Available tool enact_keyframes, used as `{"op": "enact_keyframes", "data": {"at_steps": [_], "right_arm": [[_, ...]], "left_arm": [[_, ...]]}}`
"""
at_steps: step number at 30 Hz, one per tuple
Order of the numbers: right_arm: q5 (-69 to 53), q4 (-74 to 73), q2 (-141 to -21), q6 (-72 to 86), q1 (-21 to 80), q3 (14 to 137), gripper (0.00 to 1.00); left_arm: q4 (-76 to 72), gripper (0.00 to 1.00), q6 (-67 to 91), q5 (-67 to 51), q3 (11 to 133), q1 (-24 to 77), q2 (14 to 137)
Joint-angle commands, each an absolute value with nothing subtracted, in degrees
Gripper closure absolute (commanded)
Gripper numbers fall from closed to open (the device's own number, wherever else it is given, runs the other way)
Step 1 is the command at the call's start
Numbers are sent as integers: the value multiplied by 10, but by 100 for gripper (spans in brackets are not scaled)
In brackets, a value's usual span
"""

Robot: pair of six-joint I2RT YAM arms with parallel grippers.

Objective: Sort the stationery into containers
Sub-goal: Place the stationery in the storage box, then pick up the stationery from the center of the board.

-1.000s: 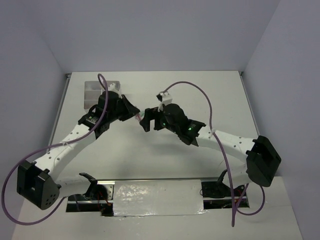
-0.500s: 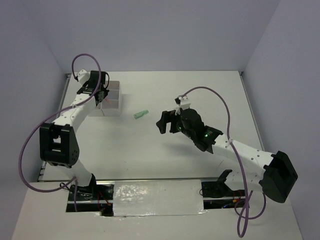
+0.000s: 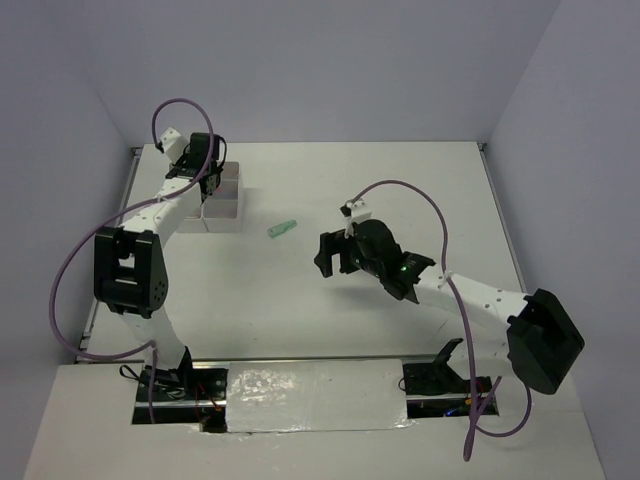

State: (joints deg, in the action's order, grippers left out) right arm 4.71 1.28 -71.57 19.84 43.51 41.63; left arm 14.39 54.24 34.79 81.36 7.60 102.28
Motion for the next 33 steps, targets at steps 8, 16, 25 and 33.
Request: {"op": "enact_keyframes", "data": {"at_steps": [8,16,25,33], "right_arm": [[12,40,-744,178,429,453,0],[-34,38,-799,148,422,496,0],[-54,-201,-1112,-21,403,859,0],[-154,-286,-1223,-303,403,997,1]], "left_arm": [[100,43,548,342,806,76,1026],[108,30,555,317,774,76,955],[251,1,413,124,738,82,748],[301,1,280,-37,590,86,534]]}}
